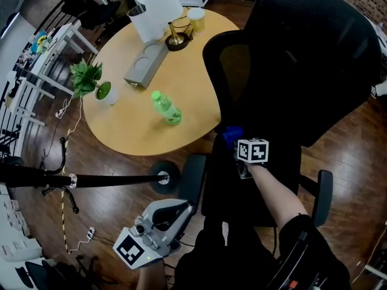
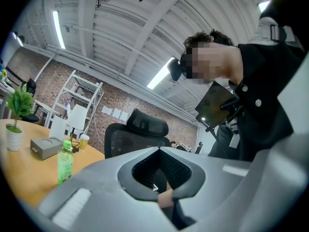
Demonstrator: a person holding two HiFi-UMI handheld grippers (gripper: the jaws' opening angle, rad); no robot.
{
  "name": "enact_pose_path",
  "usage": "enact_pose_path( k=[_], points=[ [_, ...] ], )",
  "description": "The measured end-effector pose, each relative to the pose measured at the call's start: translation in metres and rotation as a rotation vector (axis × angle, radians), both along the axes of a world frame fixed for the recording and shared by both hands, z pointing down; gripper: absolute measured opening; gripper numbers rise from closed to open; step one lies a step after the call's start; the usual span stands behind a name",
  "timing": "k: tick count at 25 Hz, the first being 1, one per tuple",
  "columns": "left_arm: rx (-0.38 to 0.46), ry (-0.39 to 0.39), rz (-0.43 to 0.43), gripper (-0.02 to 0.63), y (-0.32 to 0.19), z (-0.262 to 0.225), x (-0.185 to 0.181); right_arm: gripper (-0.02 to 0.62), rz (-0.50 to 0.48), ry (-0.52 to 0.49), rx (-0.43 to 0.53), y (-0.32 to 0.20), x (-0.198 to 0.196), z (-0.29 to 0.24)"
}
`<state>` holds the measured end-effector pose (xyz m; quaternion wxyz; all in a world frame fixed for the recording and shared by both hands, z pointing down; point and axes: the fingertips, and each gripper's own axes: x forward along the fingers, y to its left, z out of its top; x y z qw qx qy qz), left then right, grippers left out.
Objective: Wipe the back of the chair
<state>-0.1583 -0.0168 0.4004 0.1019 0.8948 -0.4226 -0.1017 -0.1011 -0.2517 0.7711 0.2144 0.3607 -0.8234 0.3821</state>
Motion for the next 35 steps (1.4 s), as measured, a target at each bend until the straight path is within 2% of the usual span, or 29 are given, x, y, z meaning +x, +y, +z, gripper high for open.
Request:
enact_pose_path(
  k=[5, 14, 19, 22, 25, 30, 35],
  points=[
    [0.006, -0.003, 0.014, 0.003, -0.011, 0.006, 0.006, 0.054, 0.092, 0.086, -0.011, -0.014, 0.059, 0.012],
    [0.017, 0.010, 0.159, 0.003, -0.036, 0.012, 0.052, 0.054, 0.313, 0.194, 0.014, -0.028, 0.201, 0.001],
    [0.035, 0.013, 0.231, 0.003, -0.045, 0.007, 0.078, 0.054, 0.493, 0.176, 0.032, -0.027, 0.268, -0.025],
    [0.050, 0.009, 0.274, 0.003, -0.046, 0.001, 0.093, 0.054, 0.564, 0.123, 0.097, -0.025, 0.294, -0.067],
    [0.081, 0.013, 0.311, 0.004, -0.045, -0.014, 0.105, 0.054, 0.558, 0.016, 0.227, -0.017, 0.299, -0.134],
    [0.158, 0.047, 0.381, 0.003, -0.035, -0.049, 0.124, 0.054, 0.447, -0.252, 0.504, 0.040, 0.284, -0.279],
    [0.243, 0.095, 0.422, 0.003, -0.028, -0.088, 0.130, 0.054, 0.350, -0.483, 0.690, 0.117, 0.251, -0.405]
  ],
)
